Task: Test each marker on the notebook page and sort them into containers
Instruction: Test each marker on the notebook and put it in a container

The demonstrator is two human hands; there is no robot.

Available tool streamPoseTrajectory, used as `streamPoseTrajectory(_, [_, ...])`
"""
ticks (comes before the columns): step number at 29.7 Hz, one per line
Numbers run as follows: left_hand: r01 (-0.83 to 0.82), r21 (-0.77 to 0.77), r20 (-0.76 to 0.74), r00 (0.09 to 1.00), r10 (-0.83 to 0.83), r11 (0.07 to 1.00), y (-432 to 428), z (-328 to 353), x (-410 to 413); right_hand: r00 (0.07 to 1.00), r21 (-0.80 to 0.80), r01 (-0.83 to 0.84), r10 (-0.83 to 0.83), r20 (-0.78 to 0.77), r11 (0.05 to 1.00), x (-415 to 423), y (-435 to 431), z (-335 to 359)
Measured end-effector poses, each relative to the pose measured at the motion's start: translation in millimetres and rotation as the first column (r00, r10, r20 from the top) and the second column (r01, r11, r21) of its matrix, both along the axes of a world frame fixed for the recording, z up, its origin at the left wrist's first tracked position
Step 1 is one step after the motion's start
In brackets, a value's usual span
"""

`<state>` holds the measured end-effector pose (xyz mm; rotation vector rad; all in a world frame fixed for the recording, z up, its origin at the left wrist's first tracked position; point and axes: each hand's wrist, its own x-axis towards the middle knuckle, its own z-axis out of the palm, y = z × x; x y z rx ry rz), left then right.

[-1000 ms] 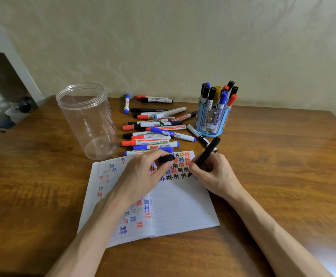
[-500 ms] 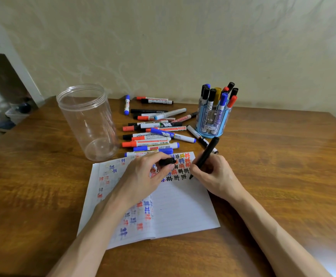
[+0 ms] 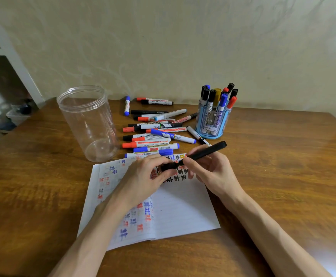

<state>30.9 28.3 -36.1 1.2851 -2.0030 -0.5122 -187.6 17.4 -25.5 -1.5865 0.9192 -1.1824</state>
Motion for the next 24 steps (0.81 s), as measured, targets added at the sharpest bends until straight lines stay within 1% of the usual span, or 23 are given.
streamPoseTrajectory(3, [0.013,-0.006,0.002,1.0,-0.013,1.0,-0.1,0.1,0.6,0.997,-0.021,-0.023,0.021,-0.069,1.0,3.7,1.0,-3.2])
streamPoseTrajectory(5, [0.003,-0.001,0.002,1.0,-0.003,1.0,-0.3,-0.5,1.7,0.997,0.035,-0.024,0.027,-0.068,0.999,2.5,1.2,-2.4])
streamPoseTrajectory(8, [-0.02,0.003,-0.011,1.0,0.02,1.0,0.9,0.8,2.8,0.991,0.277,-0.07,0.035,0.127,0.958,-2.4,-0.5,1.2])
streamPoseTrajectory(9, [-0.025,0.007,-0.018,1.0,0.025,1.0,1.6,1.3,2.7,0.991,0.308,-0.053,0.012,0.135,0.95,-3.9,-1.3,2.1])
streamPoseTrajectory(11, [-0.03,0.013,-0.022,0.999,0.031,0.999,3.6,2.3,2.7,0.998,0.261,0.032,-0.046,0.049,0.965,-4.7,-2.3,1.3])
streamPoseTrajectory(13, [-0.029,0.014,-0.023,0.999,0.03,0.999,5.2,3.4,2.5,0.997,0.213,0.066,-0.072,0.021,0.975,-5.5,-0.7,1.8])
streamPoseTrajectory(16, [-0.02,0.017,-0.034,0.999,0.021,1.0,6.1,4.0,4.8,0.998,0.172,0.02,-0.03,0.053,0.985,-6.3,2.0,3.6])
streamPoseTrajectory(20, [-0.003,0.002,0.04,0.999,0.003,1.0,6.5,3.7,6.7,1.0,0.09,-0.006,0.006,-0.002,0.996,-2.7,2.9,0.9])
streamPoseTrajectory(24, [-0.029,-0.038,-0.036,0.999,0.028,0.999,7.9,7.5,6.8,0.999,0.09,-0.026,0.022,0.047,0.996,1.0,4.8,0.0])
